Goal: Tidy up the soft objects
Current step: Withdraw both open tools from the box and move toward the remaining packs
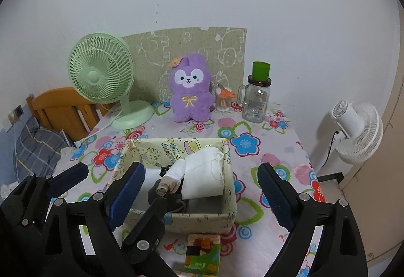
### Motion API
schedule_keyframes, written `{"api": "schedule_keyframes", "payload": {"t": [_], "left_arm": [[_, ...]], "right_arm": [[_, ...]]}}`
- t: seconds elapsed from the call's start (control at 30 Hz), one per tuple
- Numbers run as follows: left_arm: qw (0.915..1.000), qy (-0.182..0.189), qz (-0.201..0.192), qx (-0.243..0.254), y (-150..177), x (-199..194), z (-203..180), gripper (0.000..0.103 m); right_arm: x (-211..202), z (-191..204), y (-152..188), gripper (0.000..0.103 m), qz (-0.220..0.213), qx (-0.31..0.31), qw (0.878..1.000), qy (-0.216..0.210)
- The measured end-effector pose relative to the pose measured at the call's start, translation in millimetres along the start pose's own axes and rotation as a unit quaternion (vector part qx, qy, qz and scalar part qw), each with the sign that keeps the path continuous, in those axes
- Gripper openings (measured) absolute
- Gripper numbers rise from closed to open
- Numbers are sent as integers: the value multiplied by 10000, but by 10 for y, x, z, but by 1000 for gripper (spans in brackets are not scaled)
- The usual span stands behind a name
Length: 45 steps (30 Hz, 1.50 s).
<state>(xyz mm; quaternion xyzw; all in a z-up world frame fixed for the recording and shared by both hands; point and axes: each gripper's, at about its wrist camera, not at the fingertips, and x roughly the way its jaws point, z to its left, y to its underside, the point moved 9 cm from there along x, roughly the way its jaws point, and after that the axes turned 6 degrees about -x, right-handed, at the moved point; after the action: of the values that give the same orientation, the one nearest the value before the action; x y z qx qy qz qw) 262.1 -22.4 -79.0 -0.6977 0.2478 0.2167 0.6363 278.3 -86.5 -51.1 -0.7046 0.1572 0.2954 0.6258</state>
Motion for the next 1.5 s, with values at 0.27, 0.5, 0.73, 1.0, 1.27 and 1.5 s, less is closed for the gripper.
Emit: {"api": "schedule_keyframes", "payload": {"t": [0.27,0.5,0.73,1.0,1.27,1.5], "left_arm": [[9999,-78,-150,-36,39,-265,-23,101],[9996,-121,-243,-40,109,-484,-35,102],[9995,-117,-302,-58,178,-660,-39,102],[9992,-52,-382,-79,288,-871,-63,103],[9993,-50,-378,-2,404,-1022,-86,103],[9994,-29,-355,1,492,-1101,-94,103]], "right_arm": [[-298,26,22,94,-147,-52,9999,23],[-509,65,69,98,-254,-82,9996,45],[-719,98,120,99,-345,-153,9992,93],[-947,132,198,100,-444,-197,9988,87],[-1098,155,324,100,-445,-167,9989,56],[-1170,165,401,100,-454,-153,9988,46]]}}
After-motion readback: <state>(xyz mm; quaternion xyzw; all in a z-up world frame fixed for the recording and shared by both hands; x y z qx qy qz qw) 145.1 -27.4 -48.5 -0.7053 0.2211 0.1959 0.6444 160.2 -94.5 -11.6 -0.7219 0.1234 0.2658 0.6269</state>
